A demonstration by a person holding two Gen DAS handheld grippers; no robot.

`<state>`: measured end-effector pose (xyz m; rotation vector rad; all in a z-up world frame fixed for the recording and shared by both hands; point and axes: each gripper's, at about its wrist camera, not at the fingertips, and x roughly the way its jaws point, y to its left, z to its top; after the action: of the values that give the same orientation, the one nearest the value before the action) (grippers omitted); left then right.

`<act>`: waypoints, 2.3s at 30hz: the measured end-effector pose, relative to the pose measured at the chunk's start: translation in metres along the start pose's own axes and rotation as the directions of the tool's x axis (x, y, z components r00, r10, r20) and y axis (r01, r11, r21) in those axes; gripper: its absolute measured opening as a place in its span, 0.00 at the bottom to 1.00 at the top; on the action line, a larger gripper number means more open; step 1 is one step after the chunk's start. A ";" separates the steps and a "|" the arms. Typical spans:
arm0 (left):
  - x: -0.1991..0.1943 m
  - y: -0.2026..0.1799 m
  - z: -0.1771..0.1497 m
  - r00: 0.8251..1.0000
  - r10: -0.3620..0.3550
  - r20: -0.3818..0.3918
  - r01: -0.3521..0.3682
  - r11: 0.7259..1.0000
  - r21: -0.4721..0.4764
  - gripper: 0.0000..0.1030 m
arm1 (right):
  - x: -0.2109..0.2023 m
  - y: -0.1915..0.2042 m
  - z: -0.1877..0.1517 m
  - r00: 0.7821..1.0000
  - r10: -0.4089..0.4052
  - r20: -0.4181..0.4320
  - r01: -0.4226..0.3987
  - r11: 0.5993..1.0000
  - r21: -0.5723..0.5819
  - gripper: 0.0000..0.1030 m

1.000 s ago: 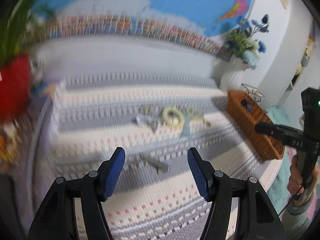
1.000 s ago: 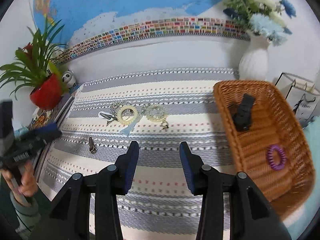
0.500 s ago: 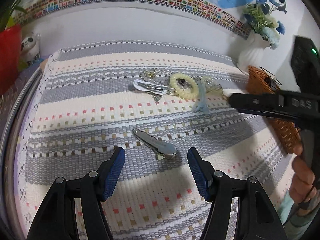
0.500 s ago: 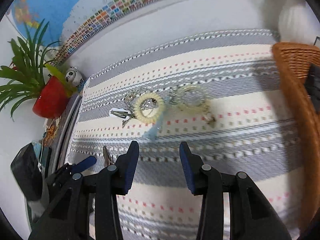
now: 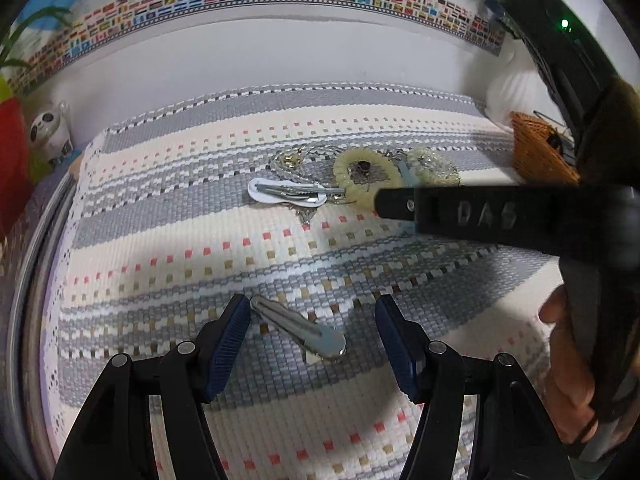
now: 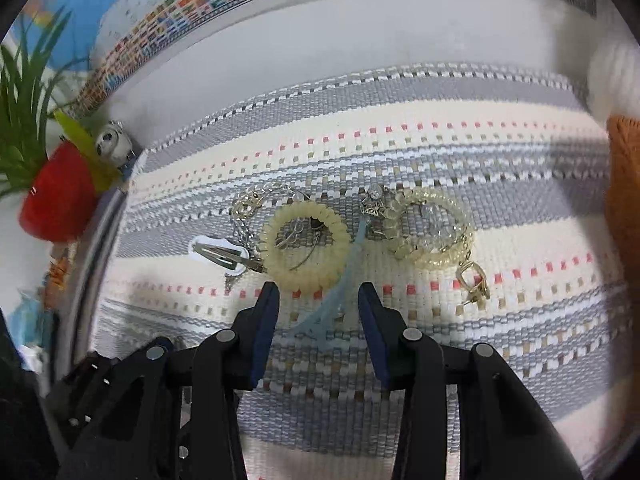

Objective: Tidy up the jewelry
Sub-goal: 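Grasp the silver hair clip with the left tool while the right tool grasps the light blue clip, then carry both clips into the wicker basket and open both tools to drop them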

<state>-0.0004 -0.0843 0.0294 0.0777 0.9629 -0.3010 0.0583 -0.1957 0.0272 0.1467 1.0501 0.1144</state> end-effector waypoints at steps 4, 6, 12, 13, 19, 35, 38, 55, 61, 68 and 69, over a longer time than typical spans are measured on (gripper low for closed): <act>-0.002 -0.004 -0.002 1.000 0.018 0.015 -0.018 0.999 0.033 0.40 | -0.001 0.001 -0.005 0.999 -0.043 0.017 0.044 0.998 -0.045 0.16; -0.005 -0.005 -0.005 1.000 0.015 0.023 -0.016 0.999 0.051 0.21 | -0.004 -0.003 -0.009 1.000 -0.022 0.016 0.023 0.999 -0.048 0.13; -0.019 0.007 -0.016 0.997 -0.071 0.036 0.069 0.995 0.067 0.13 | -0.022 -0.021 -0.028 0.998 0.060 0.007 -0.060 0.998 -0.033 0.11; -0.024 0.007 -0.018 0.995 -0.087 0.051 0.083 0.993 0.080 0.13 | -0.027 -0.024 -0.030 0.997 0.082 0.004 -0.082 0.996 -0.024 0.11; -0.048 -0.005 -0.028 0.984 -0.148 0.096 0.135 0.982 0.129 0.13 | -0.067 -0.041 -0.044 0.989 0.143 0.043 -0.143 0.990 -0.010 0.11; -0.097 -0.120 0.023 0.934 -0.323 0.155 0.259 0.908 0.329 0.13 | -0.232 -0.150 -0.064 0.946 -0.018 0.324 -0.018 0.994 0.110 0.11; -0.098 -0.158 0.038 0.919 -0.366 0.143 0.293 0.882 0.370 0.13 | -0.242 -0.189 -0.067 0.945 -0.067 0.320 0.010 0.984 0.176 0.11; -0.006 -0.303 0.078 0.909 -0.408 -0.087 0.404 0.810 0.424 0.13 | -0.172 -0.303 -0.055 0.989 -0.109 0.096 0.076 0.951 0.300 0.11; 0.008 -0.313 0.077 0.909 -0.401 -0.110 0.407 0.806 0.429 0.13 | -0.159 -0.307 -0.054 0.992 -0.102 0.078 0.074 0.951 0.300 0.11; 0.011 -0.314 0.075 0.915 -0.388 -0.115 0.398 0.815 0.420 0.17 | -0.154 -0.313 -0.055 0.994 -0.087 0.073 0.059 0.944 0.323 0.14; 0.012 -0.312 0.076 0.909 -0.398 -0.121 0.411 0.812 0.414 0.24 | -0.155 -0.314 -0.055 0.995 -0.071 0.075 0.042 0.943 0.331 0.14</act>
<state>-0.0232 -0.3998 0.0844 0.2859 0.9215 -0.9145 -0.0586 -0.5270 0.0774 0.4211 0.9801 -0.1205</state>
